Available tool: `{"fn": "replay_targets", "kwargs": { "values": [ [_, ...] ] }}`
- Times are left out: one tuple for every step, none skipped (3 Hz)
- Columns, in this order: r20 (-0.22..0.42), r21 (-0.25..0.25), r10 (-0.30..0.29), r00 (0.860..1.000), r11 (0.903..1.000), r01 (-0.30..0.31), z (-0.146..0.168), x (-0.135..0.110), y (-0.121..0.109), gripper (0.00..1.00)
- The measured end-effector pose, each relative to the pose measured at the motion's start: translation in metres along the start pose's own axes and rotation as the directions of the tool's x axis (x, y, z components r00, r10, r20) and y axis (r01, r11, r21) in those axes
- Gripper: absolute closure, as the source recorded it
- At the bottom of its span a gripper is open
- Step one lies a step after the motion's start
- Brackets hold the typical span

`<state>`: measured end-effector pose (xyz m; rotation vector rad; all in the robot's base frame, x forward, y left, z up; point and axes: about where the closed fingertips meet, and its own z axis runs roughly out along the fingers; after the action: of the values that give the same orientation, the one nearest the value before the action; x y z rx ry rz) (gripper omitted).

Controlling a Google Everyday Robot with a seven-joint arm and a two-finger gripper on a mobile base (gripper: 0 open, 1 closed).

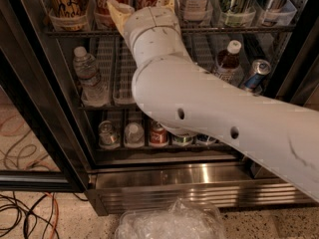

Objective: Pick coke can from top shelf of fridge

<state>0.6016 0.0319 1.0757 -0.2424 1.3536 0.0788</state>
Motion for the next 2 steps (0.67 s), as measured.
{"fn": "replay_targets", "kwargs": {
  "values": [
    [-0.008,0.011,-0.011,1.000,0.9999,0.011,0.0023,0.0047,-0.0034,0.35],
    [-0.012,0.022,-0.023,1.000,0.9995,0.023,0.0047,0.0068,-0.0072,0.37]
  ]
}}
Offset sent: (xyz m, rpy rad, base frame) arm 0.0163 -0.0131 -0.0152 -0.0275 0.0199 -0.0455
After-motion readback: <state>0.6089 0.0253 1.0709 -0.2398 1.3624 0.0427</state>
